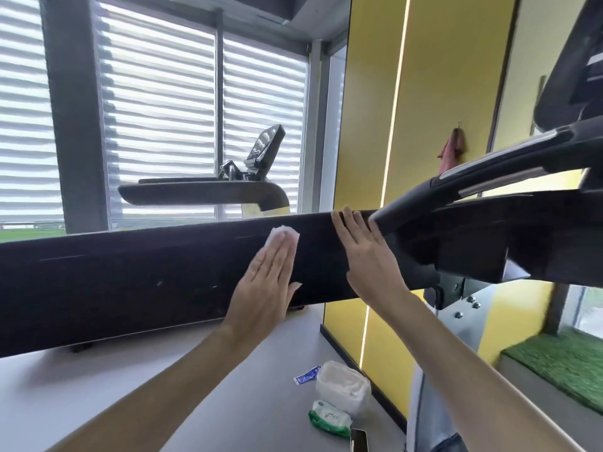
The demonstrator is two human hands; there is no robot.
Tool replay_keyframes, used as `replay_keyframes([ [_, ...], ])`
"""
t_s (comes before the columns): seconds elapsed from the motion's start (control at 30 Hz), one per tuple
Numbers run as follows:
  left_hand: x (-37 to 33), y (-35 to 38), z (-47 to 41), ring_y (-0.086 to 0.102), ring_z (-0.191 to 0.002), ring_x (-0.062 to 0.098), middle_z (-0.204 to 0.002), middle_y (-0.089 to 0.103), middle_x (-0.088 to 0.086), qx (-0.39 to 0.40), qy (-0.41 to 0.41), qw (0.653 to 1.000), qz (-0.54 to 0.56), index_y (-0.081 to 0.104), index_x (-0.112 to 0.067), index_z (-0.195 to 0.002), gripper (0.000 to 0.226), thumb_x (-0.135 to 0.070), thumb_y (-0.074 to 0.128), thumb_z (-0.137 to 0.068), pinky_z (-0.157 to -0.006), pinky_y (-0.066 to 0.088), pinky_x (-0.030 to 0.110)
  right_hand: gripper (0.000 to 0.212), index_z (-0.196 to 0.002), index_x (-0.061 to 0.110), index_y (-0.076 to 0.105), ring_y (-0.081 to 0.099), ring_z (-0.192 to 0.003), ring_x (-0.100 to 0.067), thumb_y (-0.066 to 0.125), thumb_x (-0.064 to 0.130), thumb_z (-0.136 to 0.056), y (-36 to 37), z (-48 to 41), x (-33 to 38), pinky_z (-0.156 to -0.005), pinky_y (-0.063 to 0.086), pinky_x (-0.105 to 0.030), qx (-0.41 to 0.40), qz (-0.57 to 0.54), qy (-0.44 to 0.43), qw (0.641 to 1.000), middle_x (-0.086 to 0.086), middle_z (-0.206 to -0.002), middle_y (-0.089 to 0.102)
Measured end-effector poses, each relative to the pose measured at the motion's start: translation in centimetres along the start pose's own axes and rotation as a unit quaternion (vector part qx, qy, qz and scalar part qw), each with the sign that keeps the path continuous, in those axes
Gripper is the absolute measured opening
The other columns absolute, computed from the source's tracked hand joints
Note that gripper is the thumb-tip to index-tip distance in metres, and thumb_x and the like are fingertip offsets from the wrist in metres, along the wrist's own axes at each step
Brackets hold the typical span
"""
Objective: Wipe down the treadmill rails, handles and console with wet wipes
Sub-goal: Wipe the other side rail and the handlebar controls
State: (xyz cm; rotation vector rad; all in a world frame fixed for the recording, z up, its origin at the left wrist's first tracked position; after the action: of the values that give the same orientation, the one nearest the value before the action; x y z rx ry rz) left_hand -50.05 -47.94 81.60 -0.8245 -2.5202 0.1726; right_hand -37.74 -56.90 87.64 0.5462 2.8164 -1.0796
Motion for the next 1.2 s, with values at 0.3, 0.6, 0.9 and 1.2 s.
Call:
replay_keyframes([
  [0.3, -2.3, -0.1, -2.0, 0.0, -0.147, 0.03, -0.158, -0.002, 0.02, 0.035, 0.042, 0.998, -0.033, 0.002, 0.004, -0.15, 0.068, -0.042, 0.018, -0.103, -0.12, 0.01, 0.037, 0.088, -0.147, 0.004, -0.009, 0.009, -0.147, -0.029, 0.045, -0.01, -0.078, 0.6, 0.7, 0.0, -0.118, 0.002, -0.036, -0.015, -0.028, 0.014, 0.999, -0.02, -0.158, 0.007],
  [0.6, -1.8, 0.4, -0.8, 0.006, -0.148, 0.026, -0.159, 0.007, 0.015, 0.018, 0.01, 0.998, 0.06, 0.01, 0.001, -0.151, 0.065, -0.041, 0.024, -0.103, -0.12, 0.014, 0.037, 0.09, -0.145, 0.005, -0.019, -0.005, -0.148, -0.026, 0.041, -0.007, -0.08, 0.8, 0.6, 0.6, -0.119, -0.006, -0.035, 0.001, -0.005, 0.04, 0.999, -0.017, -0.159, -0.006],
  [0.9, 3.9, -0.7, 4.2, 0.015, -0.146, 0.025, -0.158, 0.014, 0.015, 0.019, -0.04, 0.999, -0.023, 0.014, -0.001, -0.151, 0.06, -0.037, 0.025, -0.104, -0.119, 0.016, 0.037, 0.088, -0.151, 0.002, 0.004, -0.002, -0.148, -0.029, 0.043, -0.012, -0.074, 0.4, -0.5, 6.0, -0.117, -0.009, -0.037, -0.056, -0.026, 0.028, 0.998, -0.017, -0.159, 0.003],
  [1.2, 1.6, -0.1, 2.0, 0.019, -0.145, 0.029, -0.153, 0.028, 0.018, 0.053, 0.007, 0.999, -0.005, 0.023, 0.0, -0.147, 0.053, -0.029, 0.013, -0.104, -0.12, 0.002, 0.037, 0.06, -0.151, 0.003, 0.013, 0.007, -0.147, -0.027, 0.011, 0.01, -0.091, 0.9, -1.9, 11.4, -0.12, -0.002, -0.037, -0.083, -0.064, -0.066, 0.992, -0.016, -0.158, 0.01],
])
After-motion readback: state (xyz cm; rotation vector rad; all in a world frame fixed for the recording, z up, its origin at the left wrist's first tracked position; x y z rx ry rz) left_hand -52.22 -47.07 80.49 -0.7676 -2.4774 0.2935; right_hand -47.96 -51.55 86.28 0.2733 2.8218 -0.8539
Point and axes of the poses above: each hand's wrist, its own z-axis away from the middle knuckle, its own y-axis out of the palm, x = y × z, the point moved 6 cm from there along -z, towards the middle knuckle
